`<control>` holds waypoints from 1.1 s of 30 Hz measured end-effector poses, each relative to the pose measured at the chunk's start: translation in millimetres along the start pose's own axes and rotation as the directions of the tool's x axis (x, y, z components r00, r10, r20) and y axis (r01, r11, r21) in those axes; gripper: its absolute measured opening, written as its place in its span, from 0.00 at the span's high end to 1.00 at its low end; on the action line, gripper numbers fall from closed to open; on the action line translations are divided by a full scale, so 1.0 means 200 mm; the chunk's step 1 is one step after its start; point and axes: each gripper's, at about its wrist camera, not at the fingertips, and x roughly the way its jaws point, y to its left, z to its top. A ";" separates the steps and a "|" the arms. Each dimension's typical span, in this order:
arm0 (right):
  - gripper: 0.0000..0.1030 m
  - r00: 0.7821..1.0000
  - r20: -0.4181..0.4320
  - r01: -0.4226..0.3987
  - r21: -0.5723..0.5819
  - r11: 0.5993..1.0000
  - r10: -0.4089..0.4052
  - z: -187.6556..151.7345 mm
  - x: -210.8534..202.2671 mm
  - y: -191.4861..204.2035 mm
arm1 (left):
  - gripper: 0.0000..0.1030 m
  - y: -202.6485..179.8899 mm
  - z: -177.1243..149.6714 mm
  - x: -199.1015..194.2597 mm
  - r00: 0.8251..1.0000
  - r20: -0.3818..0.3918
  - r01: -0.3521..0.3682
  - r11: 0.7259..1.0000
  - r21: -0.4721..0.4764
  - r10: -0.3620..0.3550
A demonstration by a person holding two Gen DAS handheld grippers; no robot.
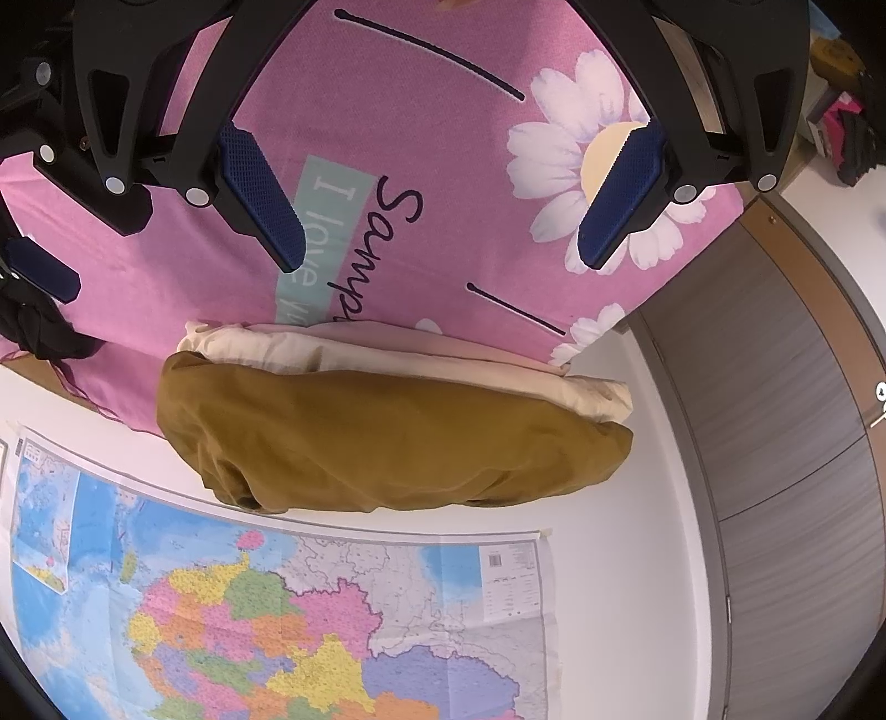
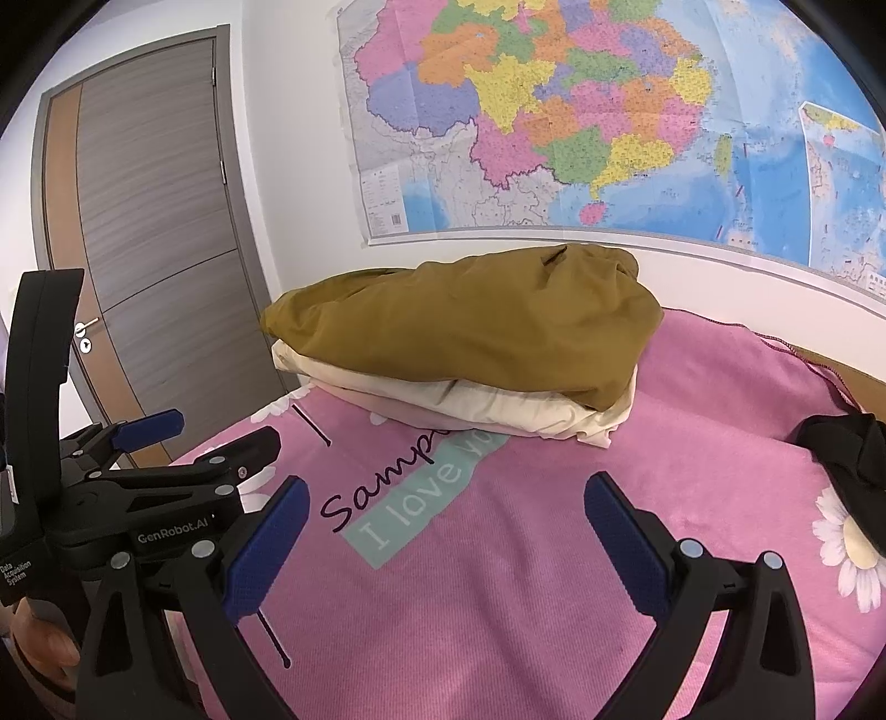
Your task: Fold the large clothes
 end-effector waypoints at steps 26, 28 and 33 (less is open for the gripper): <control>0.06 1.000 0.002 0.003 -0.002 1.000 -0.003 0.01 0.00 0.02 | 0.05 -0.02 -0.01 -0.01 1.000 0.000 0.002 1.000 -0.001 -0.002; 0.06 1.000 0.003 0.005 0.001 1.000 -0.005 0.01 0.01 0.02 | 0.05 -0.02 -0.01 -0.01 1.000 0.006 0.004 1.000 -0.001 -0.004; 0.06 1.000 0.008 0.011 0.001 1.000 -0.011 0.01 0.00 0.03 | 0.05 -0.03 -0.01 -0.04 0.999 0.040 0.000 1.000 0.011 0.000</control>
